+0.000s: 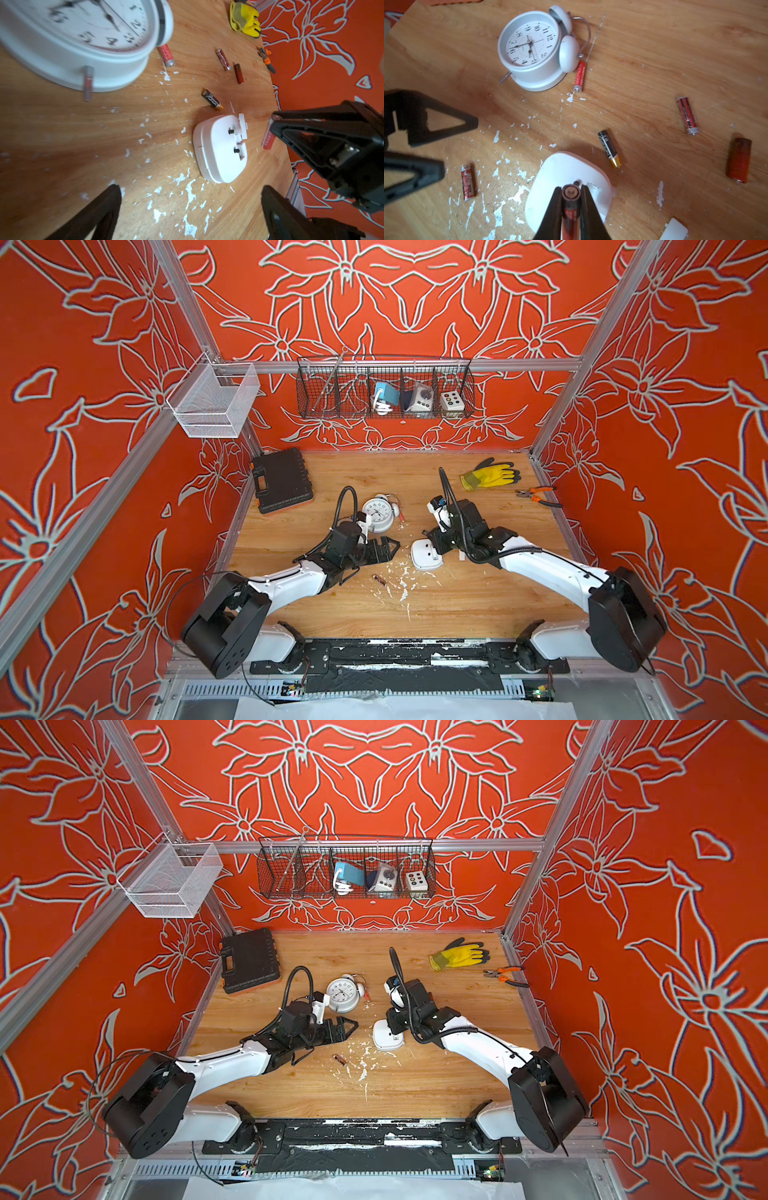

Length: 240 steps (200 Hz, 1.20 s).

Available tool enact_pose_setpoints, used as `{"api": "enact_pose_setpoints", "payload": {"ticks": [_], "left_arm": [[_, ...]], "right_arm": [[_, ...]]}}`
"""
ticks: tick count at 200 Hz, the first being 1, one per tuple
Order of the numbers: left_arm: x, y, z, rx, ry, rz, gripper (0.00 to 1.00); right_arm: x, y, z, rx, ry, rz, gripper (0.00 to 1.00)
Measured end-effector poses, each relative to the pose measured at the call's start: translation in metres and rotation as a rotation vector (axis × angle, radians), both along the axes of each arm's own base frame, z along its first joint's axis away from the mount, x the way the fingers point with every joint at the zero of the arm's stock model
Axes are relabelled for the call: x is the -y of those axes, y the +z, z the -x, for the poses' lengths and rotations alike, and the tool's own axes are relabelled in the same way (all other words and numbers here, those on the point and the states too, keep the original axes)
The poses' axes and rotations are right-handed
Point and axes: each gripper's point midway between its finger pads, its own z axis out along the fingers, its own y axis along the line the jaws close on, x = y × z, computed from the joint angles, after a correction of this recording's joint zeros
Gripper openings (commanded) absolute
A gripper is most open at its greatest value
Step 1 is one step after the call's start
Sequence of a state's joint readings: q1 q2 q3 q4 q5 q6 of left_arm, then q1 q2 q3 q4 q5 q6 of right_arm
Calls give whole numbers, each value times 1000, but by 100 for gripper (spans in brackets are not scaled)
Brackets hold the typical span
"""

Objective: Insert the battery into the alarm
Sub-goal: Install the battery in the alarm.

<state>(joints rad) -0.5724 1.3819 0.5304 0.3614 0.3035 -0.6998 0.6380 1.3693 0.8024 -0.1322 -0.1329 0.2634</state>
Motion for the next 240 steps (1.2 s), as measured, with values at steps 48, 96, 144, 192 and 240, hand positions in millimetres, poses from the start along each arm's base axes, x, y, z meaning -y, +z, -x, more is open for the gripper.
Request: {"api": "enact_pose_setpoints", "payload": {"ticks": [48, 96, 144, 192, 240], "left_arm": [[33, -12, 8, -27, -68, 1, 98], [37, -19, 6, -47, -67, -10, 99], [38, -20, 4, -50, -66, -13, 99], [38, -24, 4, -58, -66, -18, 99], [47, -28, 0, -78, -75, -26, 92]], "right_arm": [[6, -19, 0, 7, -61, -45, 9], [6, -29, -3, 22, -93, -80, 9], [7, -41, -5, 16, -109, -78, 11], [11, -45, -2, 6, -119, -69, 28], [17, -21, 0, 47, -134, -89, 38]]}}
